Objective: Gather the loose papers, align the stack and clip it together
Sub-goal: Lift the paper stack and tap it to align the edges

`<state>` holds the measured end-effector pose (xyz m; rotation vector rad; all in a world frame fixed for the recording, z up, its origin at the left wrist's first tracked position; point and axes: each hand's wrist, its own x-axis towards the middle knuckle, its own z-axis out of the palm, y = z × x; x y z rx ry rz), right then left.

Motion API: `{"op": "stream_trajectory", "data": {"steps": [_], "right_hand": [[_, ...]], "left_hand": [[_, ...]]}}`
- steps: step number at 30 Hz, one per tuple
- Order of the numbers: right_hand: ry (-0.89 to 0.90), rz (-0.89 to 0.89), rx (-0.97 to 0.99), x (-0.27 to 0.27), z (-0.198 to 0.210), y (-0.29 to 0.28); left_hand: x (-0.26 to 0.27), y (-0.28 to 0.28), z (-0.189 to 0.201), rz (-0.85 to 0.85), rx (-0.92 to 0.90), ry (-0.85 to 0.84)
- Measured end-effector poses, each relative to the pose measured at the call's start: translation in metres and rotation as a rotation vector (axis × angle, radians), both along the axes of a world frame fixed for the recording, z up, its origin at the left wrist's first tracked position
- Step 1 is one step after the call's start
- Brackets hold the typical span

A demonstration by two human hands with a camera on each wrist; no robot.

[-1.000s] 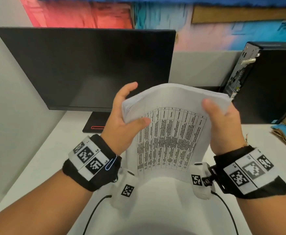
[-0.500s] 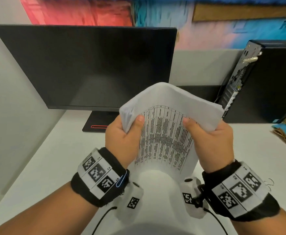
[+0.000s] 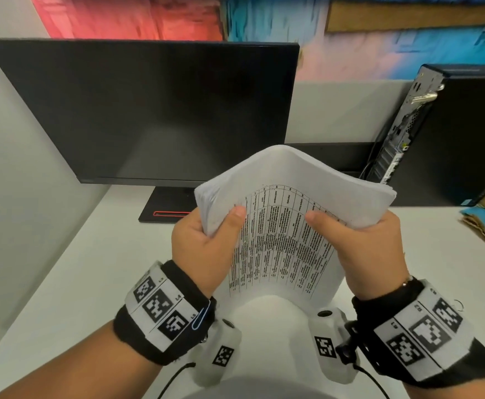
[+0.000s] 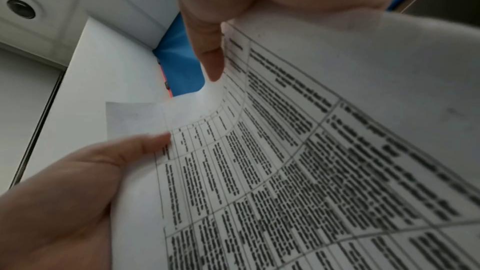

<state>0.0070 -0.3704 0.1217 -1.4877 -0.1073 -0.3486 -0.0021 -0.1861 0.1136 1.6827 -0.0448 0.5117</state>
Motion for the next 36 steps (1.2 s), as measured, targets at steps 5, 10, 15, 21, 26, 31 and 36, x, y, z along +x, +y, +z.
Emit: {"op": "stream_trajectory", "data": {"steps": [5,10,15,21,26,31,36], "right_hand": [[-0.137,0.036,0.077,-0.003,0.007,0.0],[-0.339,-0.092,-0.011,-0.004,0.024,0.0],[-0.366,-0.264,-0.232,0.004,0.025,-0.001],[-0.365,-0.077,-0.12,0.008,0.027,-0.013],[-0.075,0.023,0.005,0.017,0.016,-0.013],[-0.136,-0.073,0.063,0.006,0.019,0.0],[-0.122,-0.094,0.013,-0.001,0.012,0.006]], "left_hand": [[-0.003,0.005,0.014,-0.137,0.007,-0.161],[0.005,0.01,0.032,-0.303,0.101,-0.334],[0.007,0.011,0.034,-0.408,0.005,-0.279],[0.013,0.013,0.033,-0.404,-0.043,-0.159],[0.02,0.008,0.024,-0.242,0.039,0.059],[0.007,-0.001,0.03,-0.17,0.039,-0.058],[0.003,0.002,0.022,-0.116,0.077,-0.099]]}}
